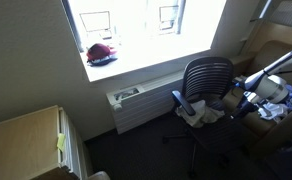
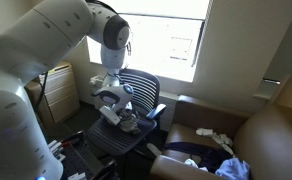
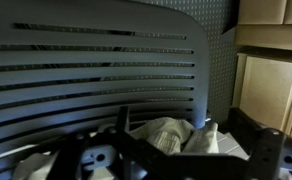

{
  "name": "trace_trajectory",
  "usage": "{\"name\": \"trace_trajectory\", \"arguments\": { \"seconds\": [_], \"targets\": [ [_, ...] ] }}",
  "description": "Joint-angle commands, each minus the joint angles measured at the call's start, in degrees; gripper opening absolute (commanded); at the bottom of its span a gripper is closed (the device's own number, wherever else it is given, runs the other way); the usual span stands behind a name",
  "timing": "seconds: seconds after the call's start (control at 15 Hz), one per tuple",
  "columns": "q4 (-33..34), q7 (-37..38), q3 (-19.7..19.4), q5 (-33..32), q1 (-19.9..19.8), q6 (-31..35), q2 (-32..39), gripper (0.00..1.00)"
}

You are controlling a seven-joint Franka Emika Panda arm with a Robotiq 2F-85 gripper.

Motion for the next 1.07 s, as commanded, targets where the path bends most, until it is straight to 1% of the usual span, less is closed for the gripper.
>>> {"name": "trace_trajectory", "arguments": {
  "seconds": [0.0,0.07,0.13,0.2,0.27,0.33,0.47,0.53,0.6,0.67,0.73,0.8,0.87,0.93,1.0],
  "targets": [
    [7.33,-15.02,13.95,8.25,-7.13,16.03,11.39,1.00],
    [10.37,-18.58,17.85,8.26,-9.45,20.66,15.60,1.00],
    [13.09,-20.49,20.40,5.98,-11.15,24.73,19.09,1.00],
    [15.23,-21.43,22.06,1.51,-12.50,28.84,22.42,1.00],
    [9.41,-15.85,17.95,4.78,-7.49,23.48,14.31,1.00],
    [11.66,-17.25,19.67,2.96,-9.28,26.04,17.22,1.00],
    [13.94,-19.01,20.97,1.76,-12.11,28.26,20.43,1.00],
    [16.40,-19.93,23.38,-1.10,-15.66,30.68,24.17,1.00],
    [18.02,-19.70,25.09,-3.33,-17.84,31.15,26.73,1.00],
    [19.49,-18.74,26.55,-6.05,-18.98,32.48,28.98,1.00],
    [22.75,-15.72,25.48,-8.84,-17.87,29.49,29.70,1.00],
    [24.54,-14.99,26.79,-11.49,-18.27,29.31,32.31,1.00],
    [26.30,-13.88,27.05,-13.69,-18.02,29.37,33.83,1.00],
    [27.63,-13.94,28.56,-16.80,-18.45,30.07,36.64,1.00],
    [24.41,-6.54,26.41,-19.36,-17.14,27.37,30.80,1.00]
  ]
}}
